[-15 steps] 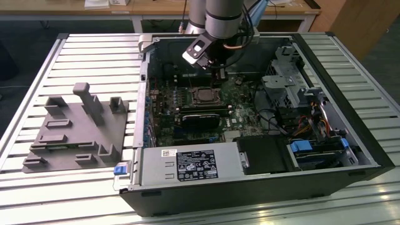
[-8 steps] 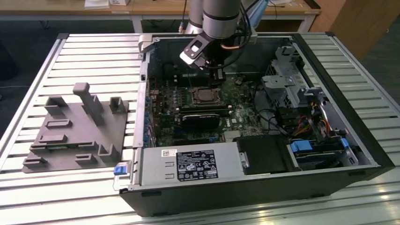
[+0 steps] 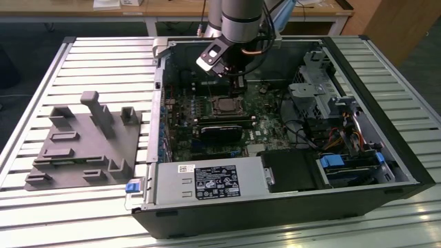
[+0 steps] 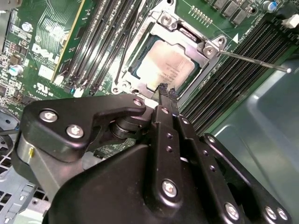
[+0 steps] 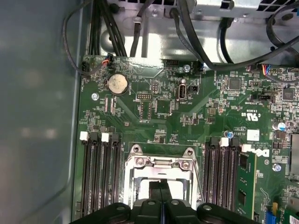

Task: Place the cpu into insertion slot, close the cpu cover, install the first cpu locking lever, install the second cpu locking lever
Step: 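Close the cpu cover, then install the first cpu locking lever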

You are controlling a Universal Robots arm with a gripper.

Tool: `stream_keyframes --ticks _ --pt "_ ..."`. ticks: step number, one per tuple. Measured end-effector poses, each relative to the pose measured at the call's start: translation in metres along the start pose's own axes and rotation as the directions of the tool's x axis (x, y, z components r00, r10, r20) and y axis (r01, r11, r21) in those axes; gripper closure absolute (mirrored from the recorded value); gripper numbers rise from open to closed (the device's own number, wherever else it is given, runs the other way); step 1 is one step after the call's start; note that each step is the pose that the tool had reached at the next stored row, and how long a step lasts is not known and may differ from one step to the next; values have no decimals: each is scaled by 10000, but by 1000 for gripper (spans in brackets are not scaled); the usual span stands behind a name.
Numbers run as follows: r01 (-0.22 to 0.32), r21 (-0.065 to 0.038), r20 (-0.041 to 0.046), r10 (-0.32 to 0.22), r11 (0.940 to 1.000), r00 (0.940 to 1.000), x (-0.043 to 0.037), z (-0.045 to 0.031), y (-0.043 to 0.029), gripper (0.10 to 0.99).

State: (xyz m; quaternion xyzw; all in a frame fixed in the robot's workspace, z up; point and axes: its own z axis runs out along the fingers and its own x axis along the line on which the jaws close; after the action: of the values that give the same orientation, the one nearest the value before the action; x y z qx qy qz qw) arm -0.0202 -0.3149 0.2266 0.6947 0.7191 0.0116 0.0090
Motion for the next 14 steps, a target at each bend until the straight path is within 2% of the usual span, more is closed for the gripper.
stream_keyframes --ticks 14 --pt "-1 0 0 1 10000 10000 2 1 -56 980"
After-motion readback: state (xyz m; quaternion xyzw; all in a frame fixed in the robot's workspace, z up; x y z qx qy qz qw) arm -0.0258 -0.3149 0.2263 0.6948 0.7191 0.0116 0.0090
